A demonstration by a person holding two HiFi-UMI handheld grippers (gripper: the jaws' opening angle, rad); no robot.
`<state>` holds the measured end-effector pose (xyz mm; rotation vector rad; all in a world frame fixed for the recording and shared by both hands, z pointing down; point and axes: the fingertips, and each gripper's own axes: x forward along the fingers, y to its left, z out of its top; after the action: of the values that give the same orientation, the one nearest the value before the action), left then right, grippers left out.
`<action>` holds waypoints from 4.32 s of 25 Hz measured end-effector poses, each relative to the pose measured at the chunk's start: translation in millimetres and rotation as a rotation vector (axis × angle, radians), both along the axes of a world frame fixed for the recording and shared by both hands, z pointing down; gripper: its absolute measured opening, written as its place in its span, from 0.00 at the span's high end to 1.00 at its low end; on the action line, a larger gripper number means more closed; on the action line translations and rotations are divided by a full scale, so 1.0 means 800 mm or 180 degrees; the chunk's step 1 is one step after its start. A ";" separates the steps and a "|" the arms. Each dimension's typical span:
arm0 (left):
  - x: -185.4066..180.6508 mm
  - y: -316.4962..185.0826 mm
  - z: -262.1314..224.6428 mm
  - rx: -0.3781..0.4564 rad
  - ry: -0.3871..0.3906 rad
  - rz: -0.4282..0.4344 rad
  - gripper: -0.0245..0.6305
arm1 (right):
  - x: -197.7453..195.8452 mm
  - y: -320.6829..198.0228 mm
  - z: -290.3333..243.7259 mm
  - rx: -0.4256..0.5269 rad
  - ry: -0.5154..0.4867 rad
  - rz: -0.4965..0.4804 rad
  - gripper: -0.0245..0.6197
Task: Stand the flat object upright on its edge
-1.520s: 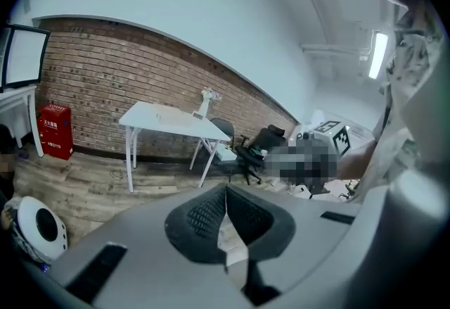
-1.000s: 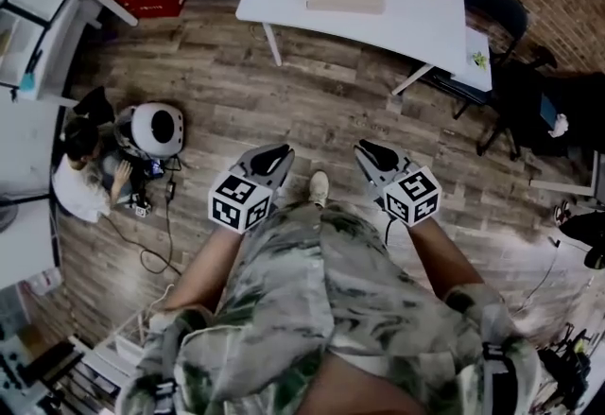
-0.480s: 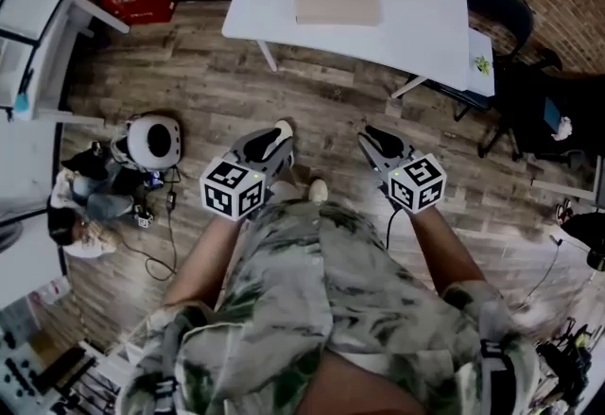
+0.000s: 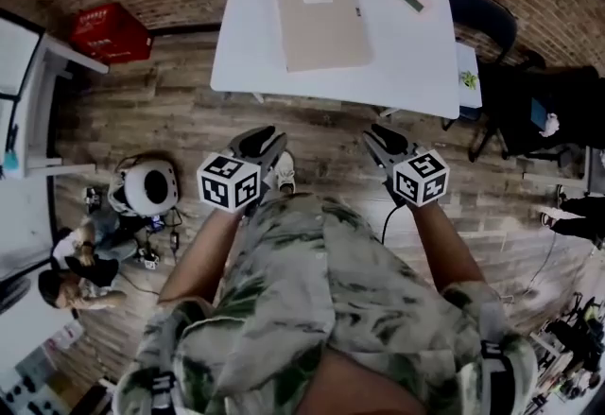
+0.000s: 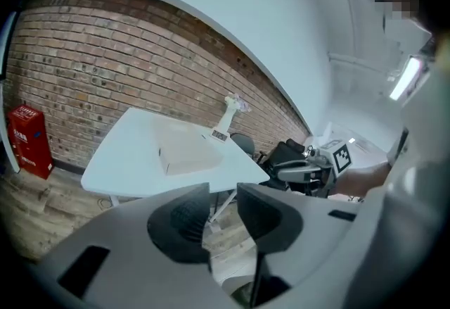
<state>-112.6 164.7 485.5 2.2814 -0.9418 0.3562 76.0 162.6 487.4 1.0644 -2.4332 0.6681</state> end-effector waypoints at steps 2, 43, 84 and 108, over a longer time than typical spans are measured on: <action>-0.009 -0.032 0.001 -0.0004 0.0025 0.0052 0.79 | -0.007 -0.028 0.002 -0.0025 0.0025 0.0068 0.76; 0.034 -0.432 0.152 -0.1042 0.0110 -0.0296 0.67 | 0.071 -0.480 0.142 -0.1224 -0.0306 0.0105 0.65; 0.056 -0.496 0.140 -0.1064 -0.0139 -0.0337 0.65 | 0.074 -0.529 0.114 -0.1211 -0.0367 -0.0176 0.68; 0.087 -0.653 0.050 -0.0140 -0.0591 -0.0096 0.66 | 0.103 -0.657 0.011 0.0144 0.0093 -0.0243 0.70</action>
<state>-42.7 -357.7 525.8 2.2200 -1.0484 0.5781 158.6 -362.7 496.5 0.9858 -2.4609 0.5716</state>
